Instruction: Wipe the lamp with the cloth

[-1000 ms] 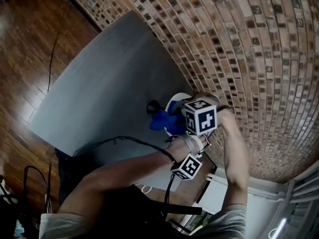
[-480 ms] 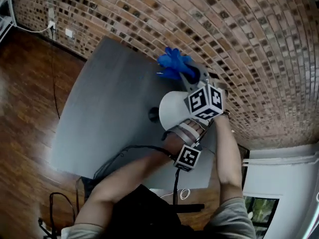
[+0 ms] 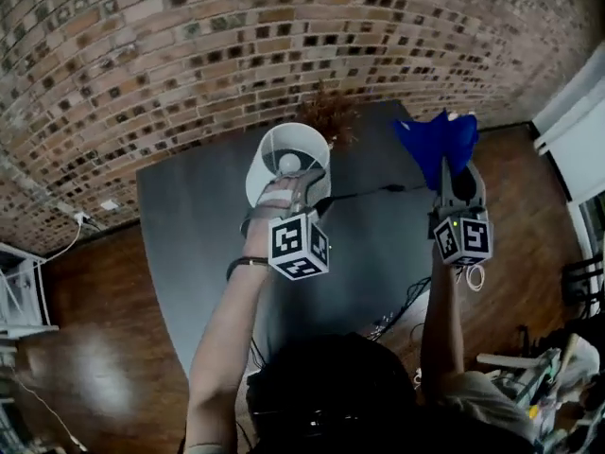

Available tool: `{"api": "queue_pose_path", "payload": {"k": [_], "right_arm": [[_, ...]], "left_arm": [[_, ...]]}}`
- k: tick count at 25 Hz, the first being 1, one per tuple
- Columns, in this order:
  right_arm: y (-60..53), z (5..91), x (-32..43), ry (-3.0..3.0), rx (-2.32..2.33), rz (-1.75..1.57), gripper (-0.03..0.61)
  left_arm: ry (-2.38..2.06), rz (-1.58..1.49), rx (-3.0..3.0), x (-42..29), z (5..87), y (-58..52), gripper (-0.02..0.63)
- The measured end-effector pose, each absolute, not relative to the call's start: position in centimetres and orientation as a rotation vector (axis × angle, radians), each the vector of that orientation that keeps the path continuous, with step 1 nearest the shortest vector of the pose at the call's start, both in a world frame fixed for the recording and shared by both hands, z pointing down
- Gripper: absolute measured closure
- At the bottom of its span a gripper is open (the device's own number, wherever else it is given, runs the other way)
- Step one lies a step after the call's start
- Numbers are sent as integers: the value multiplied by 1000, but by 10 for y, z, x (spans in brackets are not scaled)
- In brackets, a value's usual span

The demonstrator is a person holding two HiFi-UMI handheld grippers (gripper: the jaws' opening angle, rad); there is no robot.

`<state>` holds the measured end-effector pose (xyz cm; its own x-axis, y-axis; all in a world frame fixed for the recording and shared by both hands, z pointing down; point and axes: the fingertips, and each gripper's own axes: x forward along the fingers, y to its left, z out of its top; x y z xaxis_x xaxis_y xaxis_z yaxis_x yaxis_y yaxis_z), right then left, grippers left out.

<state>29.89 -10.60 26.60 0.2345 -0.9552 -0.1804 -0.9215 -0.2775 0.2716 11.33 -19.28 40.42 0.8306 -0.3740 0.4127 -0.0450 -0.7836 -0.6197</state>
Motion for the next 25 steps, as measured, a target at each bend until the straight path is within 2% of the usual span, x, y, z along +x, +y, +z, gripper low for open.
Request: {"api": "queue_pose_path", "payload": {"k": [3, 7, 9, 11, 14, 15, 16, 21, 24, 25], "right_arm": [[-59, 391, 314, -1900, 2445, 53, 488], [-33, 517, 255, -2070, 2261, 518, 488], [-28, 552, 231, -2157, 2157, 650, 488], [-27, 572, 211, -2249, 2079, 752, 488], [-35, 591, 184, -2348, 2008, 873, 488], [-38, 596, 178, -2369, 1989, 897, 488], [-40, 599, 174, -2388, 1970, 911, 488], [-40, 601, 176, -2438, 1905, 871, 488], [-41, 602, 183, -2437, 1907, 847, 488], [-40, 603, 186, -2433, 1913, 841, 488]], "left_arm": [[252, -755, -2490, 109, 402, -194, 374], [173, -898, -2546, 104, 400, -203, 304], [138, -950, -2604, 111, 397, -199, 285], [171, -1013, -2599, 117, 397, -204, 226], [201, -1271, -2347, 106, 416, -223, 192], [189, -1373, -2249, 100, 423, -228, 230], [167, -1458, -2183, 95, 429, -229, 299], [48, -1666, -2190, 83, 440, -221, 318], [73, -1731, -2103, 74, 436, -233, 350], [79, -1737, -2093, 74, 435, -235, 333]]}}
